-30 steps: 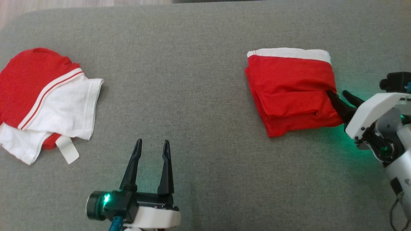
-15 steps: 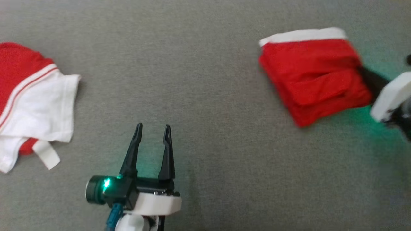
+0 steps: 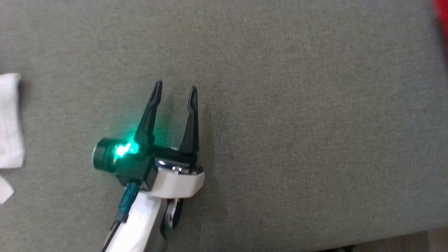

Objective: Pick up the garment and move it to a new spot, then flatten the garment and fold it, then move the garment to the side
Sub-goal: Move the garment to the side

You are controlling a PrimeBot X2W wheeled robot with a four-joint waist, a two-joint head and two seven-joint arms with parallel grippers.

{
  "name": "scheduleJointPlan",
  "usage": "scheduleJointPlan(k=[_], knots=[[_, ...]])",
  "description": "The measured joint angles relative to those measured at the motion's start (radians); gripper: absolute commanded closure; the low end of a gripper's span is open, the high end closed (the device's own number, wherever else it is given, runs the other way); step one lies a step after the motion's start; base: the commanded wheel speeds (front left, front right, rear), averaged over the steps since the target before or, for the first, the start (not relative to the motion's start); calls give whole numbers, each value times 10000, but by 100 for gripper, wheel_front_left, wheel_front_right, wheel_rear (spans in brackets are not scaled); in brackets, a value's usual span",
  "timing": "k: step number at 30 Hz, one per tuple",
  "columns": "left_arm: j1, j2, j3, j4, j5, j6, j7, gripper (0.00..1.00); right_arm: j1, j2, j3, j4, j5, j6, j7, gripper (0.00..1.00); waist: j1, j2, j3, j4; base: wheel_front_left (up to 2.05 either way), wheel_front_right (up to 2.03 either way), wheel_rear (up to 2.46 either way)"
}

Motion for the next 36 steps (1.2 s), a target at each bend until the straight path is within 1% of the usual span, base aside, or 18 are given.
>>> scheduleJointPlan(k=[3, 4, 5, 9, 11, 14, 16, 19, 22, 25, 26, 27, 29, 32, 34, 36], knots=[[-340, 0, -111, -138, 69, -6, -46, 0, -419, -171, -318, 518, -652, 0, -729, 100, -2, 0, 466, -107, 0, 0, 0], [-494, 0, -190, -255, 71, -6, -86, 0, -804, -151, -456, 869, -1206, 0, -1170, 65, -2, 1, 695, -179, 0, 0, 0], [-557, 0, -217, -282, 71, -6, -96, 0, -978, -121, -508, 1062, -1515, 0, -1350, 0, -2, 0, 766, -211, 0, 0, 0], [-755, 0, -303, -127, 52, -77, -134, 0, -1457, 341, -867, 1996, -2777, 0, -2044, 0, -2, 0, 670, -203, 0, 0, 0], [-785, -8, -328, 17, -44, -73, -127, 0, -1522, 727, -1049, 2368, -3122, 0, -2203, 0, -1, 0, 458, -129, 0, 0, 0], [-677, -13, -328, 242, -242, -50, -69, 0, -1474, 1647, -1235, 2665, -3149, 0, -2268, 0, -1, 0, -2, 14, 0, 0, 0], [-363, -10, -316, 303, -318, 23, -69, 0, -1286, 2341, -1308, 2686, -2884, 0, -2257, 0, -1, 0, -374, 108, 0, 0, 0], [378, -8, -263, 345, -407, 100, -69, 0, -534, 3312, -1323, 2541, -2416, 0, -2186, 0, -3, 0, -1032, 259, 0, 0, 0], [1025, -8, -165, 328, -487, 115, -65, 0, 441, 3967, -1302, 2259, -2169, 0, -2460, 0, -4, 0, -1742, 408, 0, 0, 0], [1531, -6, 136, 265, -614, 157, -29, 0, 1192, 4591, -1250, 1799, -2056, 0, -2803, 0, -5, 1, -2469, 531, 0, 0, 0], [1705, -4, 236, 249, -686, 173, -29, 0, 1405, 4805, -1218, 1611, -2036, 0, -2888, 0, -5, 0, -2712, 565, 0, 0, 0], [2114, -4, 451, 207, -846, 188, -29, 0, 1831, 5273, -1170, 1189, -2010, 0, -3035, 0, -6, 0, -3205, 623, 0, 0, 0], [2522, -4, 637, 194, -1003, 201, -27, 0, 2317, 5703, -1080, 708, -2019, 0, -3110, 0, -6, 1, -3668, 666, 0, 0, 0], [3077, 0, 886, 211, -1080, 244, -27, 0, 3199, 6307, -1156, -36, -2393, 0, -3162, 0, -6, 1, -4332, 708, 0, 0, 0], [3413, 0, 1053, 286, -1085, 207, -27, 0, 3904, 6765, -1586, -723, -2727, 0, -3164, 0, -6, 1, -4761, 726, 0, 0, 0], [3754, 0, 1216, 380, -1091, 155, -27, 0, 4668, 7179, -2011, -1515, -3300, 0, -3166, 0, -6, 1, -5170, 746, 0, 0, 0]])
